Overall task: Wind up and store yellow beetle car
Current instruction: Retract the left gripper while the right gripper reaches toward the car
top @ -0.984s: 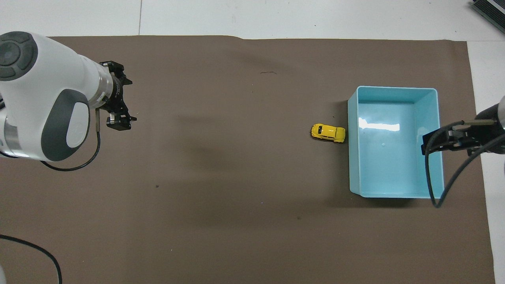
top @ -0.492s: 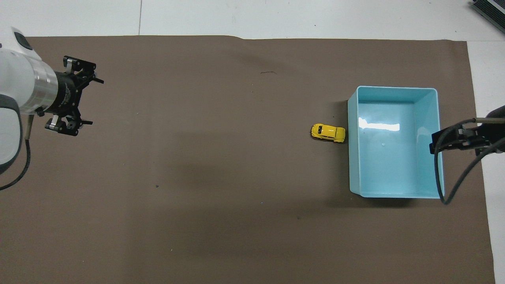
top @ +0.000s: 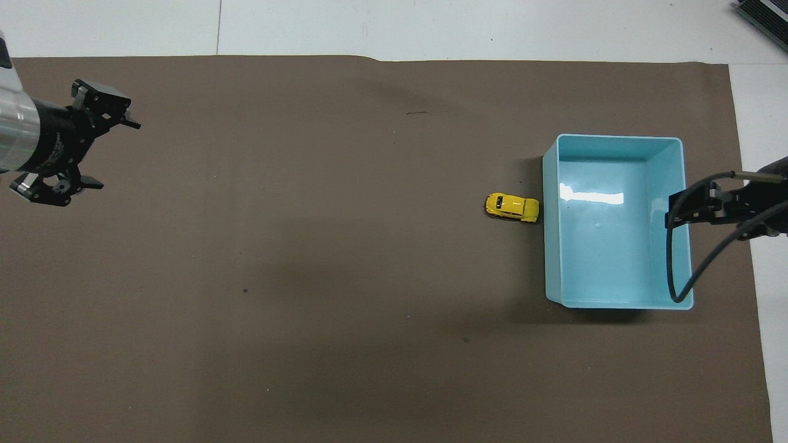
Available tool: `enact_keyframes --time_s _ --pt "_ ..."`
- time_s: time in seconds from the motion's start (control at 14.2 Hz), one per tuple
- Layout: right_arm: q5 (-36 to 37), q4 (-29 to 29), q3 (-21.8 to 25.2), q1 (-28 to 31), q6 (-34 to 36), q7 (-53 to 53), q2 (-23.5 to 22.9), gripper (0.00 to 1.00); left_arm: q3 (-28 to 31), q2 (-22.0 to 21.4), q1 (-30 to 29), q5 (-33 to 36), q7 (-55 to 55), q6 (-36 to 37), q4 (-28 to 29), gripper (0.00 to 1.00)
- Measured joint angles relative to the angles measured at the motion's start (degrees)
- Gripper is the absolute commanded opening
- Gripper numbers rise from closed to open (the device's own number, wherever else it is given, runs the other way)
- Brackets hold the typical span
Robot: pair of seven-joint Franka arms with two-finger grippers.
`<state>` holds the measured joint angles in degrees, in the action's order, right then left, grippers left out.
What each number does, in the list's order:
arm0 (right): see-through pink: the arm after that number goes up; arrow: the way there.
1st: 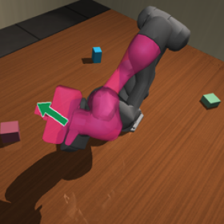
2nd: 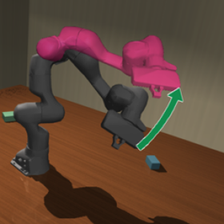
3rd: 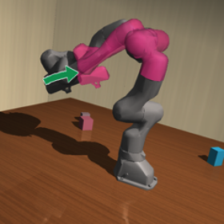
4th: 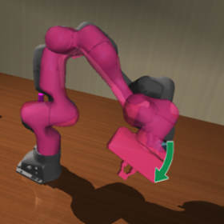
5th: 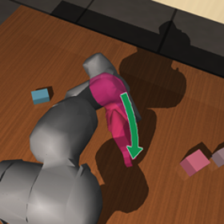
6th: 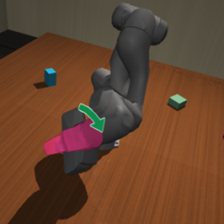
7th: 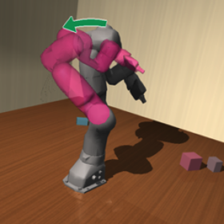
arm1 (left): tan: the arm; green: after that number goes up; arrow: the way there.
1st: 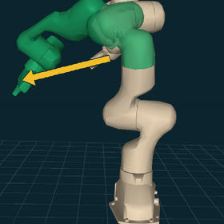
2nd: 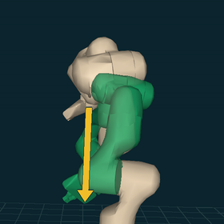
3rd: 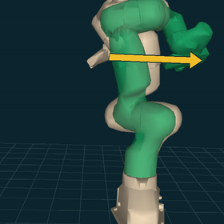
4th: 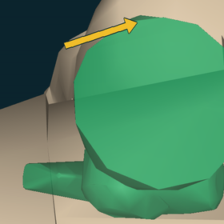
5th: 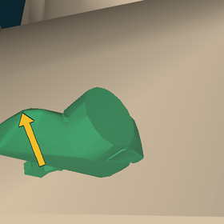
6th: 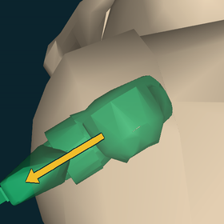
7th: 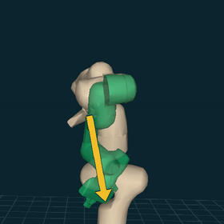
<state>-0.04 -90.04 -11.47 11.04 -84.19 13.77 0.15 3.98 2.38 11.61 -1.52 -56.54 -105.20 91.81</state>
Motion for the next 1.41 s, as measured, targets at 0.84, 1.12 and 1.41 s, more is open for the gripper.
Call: enact_keyframes --time_s 0.84,1.12,1.41 --pt "0.0 -0.1 -0.3 -3.0 -0.9 35.4 0.0 1.00 0.0 -1.1 -4.3 0.0 56.7 6.1 0.0 1.00" --pt "0.0 -1.3 -0.3 -5.0 -2.2 45.6 0.0 1.00 -0.4 -2.5 -4.3 0.2 58.7 9.3 -0.1 1.00" --pt "0.0 -3.2 -0.3 -5.7 -5.8 51.6 -1.0 1.00 -0.5 -3.3 -4.3 0.2 58.8 9.6 -0.1 1.00"
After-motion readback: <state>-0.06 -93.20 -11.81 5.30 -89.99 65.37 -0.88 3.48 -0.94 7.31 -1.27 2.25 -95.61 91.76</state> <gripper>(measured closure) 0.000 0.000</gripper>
